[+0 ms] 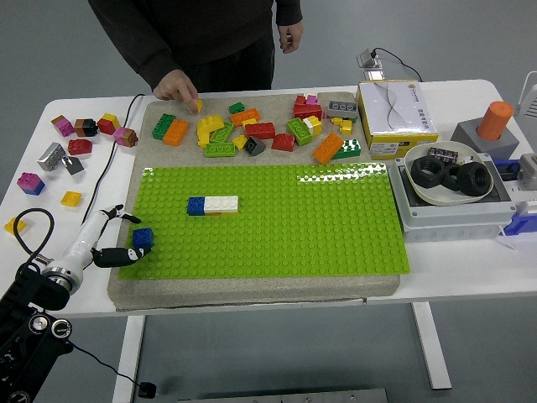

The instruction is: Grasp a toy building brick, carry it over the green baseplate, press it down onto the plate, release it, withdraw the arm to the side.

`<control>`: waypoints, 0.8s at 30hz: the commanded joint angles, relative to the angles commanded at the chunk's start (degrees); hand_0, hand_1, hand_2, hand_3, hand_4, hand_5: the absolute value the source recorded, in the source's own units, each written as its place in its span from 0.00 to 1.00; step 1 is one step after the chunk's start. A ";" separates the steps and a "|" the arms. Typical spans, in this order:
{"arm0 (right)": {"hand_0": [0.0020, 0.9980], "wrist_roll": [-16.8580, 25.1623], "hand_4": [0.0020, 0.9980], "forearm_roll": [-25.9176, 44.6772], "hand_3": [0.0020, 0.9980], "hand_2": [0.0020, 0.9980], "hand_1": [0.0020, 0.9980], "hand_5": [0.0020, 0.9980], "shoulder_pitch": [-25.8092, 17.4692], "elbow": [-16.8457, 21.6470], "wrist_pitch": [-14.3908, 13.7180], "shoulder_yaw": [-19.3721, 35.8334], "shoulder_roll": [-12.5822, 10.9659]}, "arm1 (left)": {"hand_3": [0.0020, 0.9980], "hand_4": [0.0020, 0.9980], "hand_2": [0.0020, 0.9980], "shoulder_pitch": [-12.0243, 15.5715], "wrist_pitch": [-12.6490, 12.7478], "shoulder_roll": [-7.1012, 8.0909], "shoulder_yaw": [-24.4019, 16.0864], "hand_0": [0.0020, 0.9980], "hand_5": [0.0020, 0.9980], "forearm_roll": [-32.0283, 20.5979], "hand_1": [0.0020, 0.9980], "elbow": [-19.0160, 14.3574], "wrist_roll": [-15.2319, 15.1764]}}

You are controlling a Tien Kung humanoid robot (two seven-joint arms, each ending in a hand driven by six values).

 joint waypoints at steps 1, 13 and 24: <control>0.63 0.01 0.78 0.04 0.72 0.69 0.62 0.98 0.00 0.00 -0.01 0.00 -0.01 | 0.56 0.72 0.96 -0.03 0.01 -0.02 0.08 1.00 0.00 -0.06 0.98 0.11 -0.02; 0.63 0.17 0.78 -0.09 0.72 0.69 0.62 0.98 0.04 0.00 -0.08 0.35 -0.01 | 0.54 0.65 0.95 -0.55 0.01 -0.84 0.59 1.00 0.00 -0.18 0.98 1.40 -0.10; 0.63 0.29 0.78 -0.18 0.72 0.69 0.62 0.98 0.03 0.00 -0.16 0.47 -0.03 | 0.52 0.61 0.94 -0.53 0.38 -0.97 0.54 1.00 0.00 -0.53 0.97 1.36 -0.85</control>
